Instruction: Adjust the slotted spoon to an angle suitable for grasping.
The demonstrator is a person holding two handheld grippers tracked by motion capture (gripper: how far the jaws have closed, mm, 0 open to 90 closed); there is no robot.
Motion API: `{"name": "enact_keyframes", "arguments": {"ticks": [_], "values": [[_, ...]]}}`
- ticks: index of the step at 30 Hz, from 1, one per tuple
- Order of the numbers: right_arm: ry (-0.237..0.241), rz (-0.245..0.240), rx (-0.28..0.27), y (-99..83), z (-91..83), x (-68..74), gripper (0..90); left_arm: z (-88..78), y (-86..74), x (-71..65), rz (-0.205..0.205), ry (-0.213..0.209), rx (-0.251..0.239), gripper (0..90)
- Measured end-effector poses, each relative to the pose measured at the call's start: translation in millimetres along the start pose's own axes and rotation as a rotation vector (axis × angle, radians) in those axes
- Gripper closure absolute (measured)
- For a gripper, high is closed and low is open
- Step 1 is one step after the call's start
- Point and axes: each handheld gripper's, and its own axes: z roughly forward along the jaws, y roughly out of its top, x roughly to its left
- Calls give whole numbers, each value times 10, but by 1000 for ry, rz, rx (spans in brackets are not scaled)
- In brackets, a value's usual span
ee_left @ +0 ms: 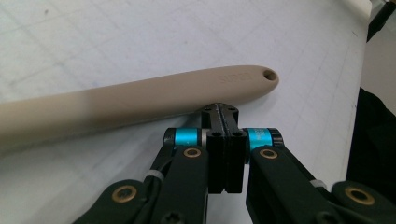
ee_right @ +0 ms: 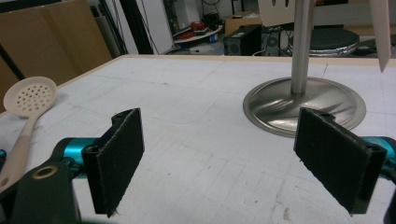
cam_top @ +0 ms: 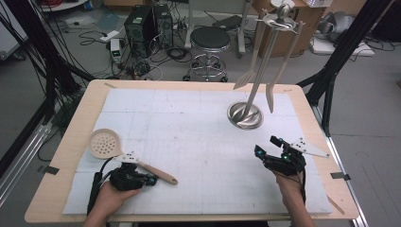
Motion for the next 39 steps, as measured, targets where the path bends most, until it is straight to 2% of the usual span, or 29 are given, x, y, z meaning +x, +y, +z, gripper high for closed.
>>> {"name": "enact_keyframes", "arguments": {"ticks": [5,11,15,18,22,24,28,35,39], "values": [[7,-3,5,-1,11,21,154,129,118,26,-31,-6,0,898],[5,-2,2,-1,1,12,155,282,289,86,-68,64,-43,899],[3,4,1,-1,-13,-3,155,377,397,144,-99,76,-57,899],[0,5,-2,-2,-14,-16,155,428,456,178,-105,83,-63,899],[0,1,7,-9,15,-13,155,510,552,225,-128,126,-91,900],[3,2,11,-10,23,-3,155,524,571,241,-140,131,-101,900],[5,0,4,-9,14,0,154,452,530,193,-115,139,-93,900],[4,6,4,-15,-6,6,154,88,297,215,-160,96,-171,899],[5,13,4,-12,-8,4,154,-197,199,203,-167,118,-221,899]]}}
